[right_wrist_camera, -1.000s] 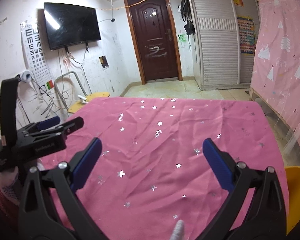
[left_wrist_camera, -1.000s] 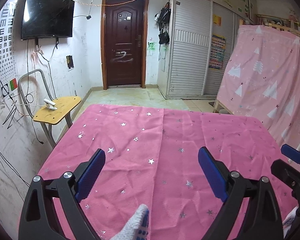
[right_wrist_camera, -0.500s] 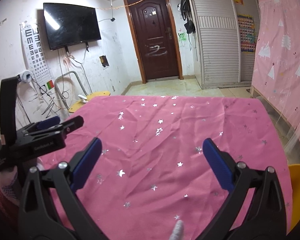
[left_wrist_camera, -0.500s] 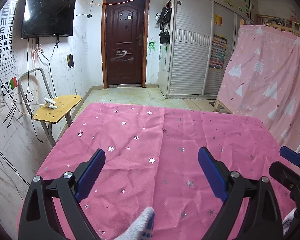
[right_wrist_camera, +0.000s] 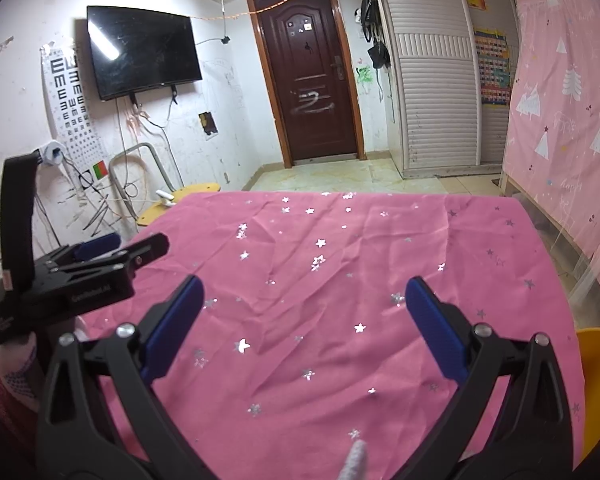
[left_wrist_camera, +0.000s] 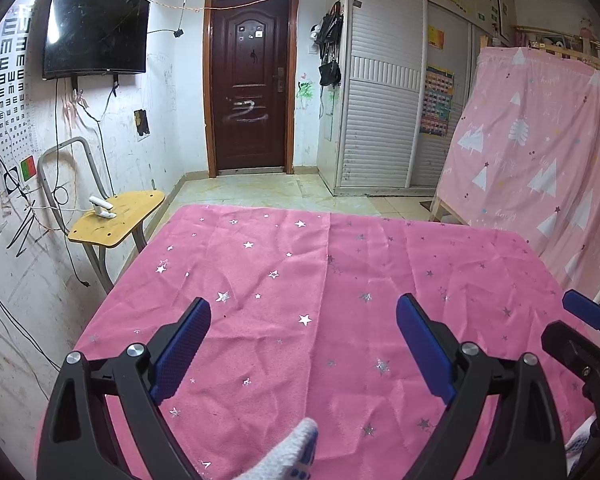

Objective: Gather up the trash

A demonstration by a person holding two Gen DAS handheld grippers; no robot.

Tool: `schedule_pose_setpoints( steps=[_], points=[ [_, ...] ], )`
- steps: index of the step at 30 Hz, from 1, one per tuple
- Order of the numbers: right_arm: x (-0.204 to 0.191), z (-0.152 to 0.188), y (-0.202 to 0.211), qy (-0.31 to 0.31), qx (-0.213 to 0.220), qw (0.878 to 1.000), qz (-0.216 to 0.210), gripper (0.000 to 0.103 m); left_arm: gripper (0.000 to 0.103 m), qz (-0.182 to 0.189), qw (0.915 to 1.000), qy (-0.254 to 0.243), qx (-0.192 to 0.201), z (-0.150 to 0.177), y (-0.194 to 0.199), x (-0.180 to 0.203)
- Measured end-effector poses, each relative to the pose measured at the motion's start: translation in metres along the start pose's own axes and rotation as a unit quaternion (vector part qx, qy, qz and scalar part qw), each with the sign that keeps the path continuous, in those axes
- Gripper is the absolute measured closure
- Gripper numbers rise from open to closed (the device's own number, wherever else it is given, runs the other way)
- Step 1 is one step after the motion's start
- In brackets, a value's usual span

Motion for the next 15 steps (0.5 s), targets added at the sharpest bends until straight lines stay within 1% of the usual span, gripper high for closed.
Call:
schedule_pose_setpoints(
  steps=[15],
  points=[
    [0.0004,0.0001,0.0,0.0,0.0,1.0,0.0,0.006,0.017,0.0,1.0,-0.001,0.003,0.0003,0.0005,0.0008]
  ],
)
Point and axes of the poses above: each gripper's, at about its wrist camera, not at the fingertips, and y roughly against the way its jaws point, x to its right, z to its underside, the point moved 8 cm from there along -y, roughly the way its jaws point, and after that the axes turned 12 degrees about -y, right-handed, at the moved point
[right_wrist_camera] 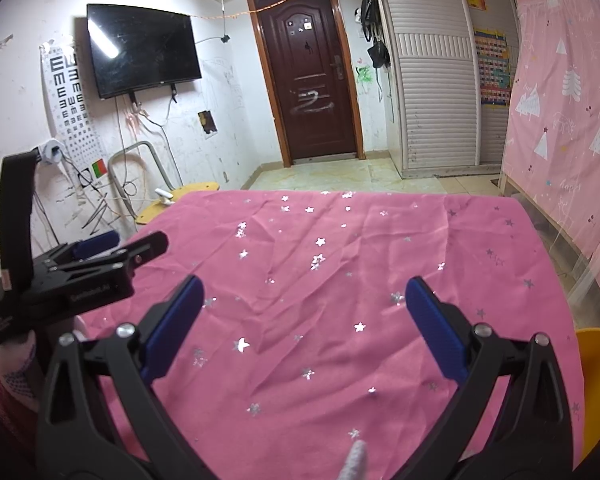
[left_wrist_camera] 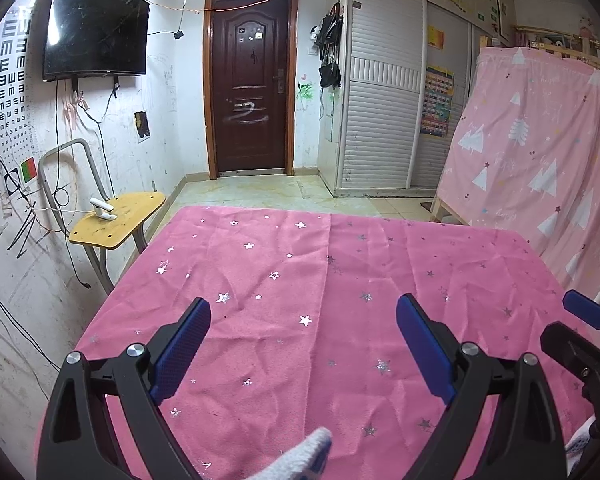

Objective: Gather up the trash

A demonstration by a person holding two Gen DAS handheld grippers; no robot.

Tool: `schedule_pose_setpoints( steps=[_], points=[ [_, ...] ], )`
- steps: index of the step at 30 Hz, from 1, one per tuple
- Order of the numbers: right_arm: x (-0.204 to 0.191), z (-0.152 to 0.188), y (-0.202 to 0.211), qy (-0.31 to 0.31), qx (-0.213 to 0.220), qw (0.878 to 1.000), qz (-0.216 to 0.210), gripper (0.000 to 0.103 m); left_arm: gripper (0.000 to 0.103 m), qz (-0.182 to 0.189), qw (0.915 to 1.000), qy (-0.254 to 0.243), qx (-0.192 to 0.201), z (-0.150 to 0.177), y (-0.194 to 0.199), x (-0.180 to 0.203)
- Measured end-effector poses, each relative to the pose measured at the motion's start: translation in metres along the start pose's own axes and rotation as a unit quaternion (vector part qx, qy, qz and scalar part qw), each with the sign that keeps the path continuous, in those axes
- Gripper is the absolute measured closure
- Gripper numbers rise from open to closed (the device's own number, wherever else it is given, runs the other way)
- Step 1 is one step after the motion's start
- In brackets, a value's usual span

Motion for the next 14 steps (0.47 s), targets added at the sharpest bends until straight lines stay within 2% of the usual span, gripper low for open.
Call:
schedule_pose_setpoints(
  steps=[14],
  points=[
    [0.0009,0.0001,0.0002,0.0,0.0,1.0,0.0,0.006,0.017,0.001,1.0,0.002,-0.004,-0.0014,-0.0011,-0.0013]
  ],
)
Point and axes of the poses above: each gripper's, at about its wrist camera, not at the fingertips, and y roughly against the way its jaws point, x to its right, z to its underside, the point moved 8 cm from there along -y, roughly the way its jaws point, and after that the axes turned 12 degrees about -y, right-handed, at the moved point
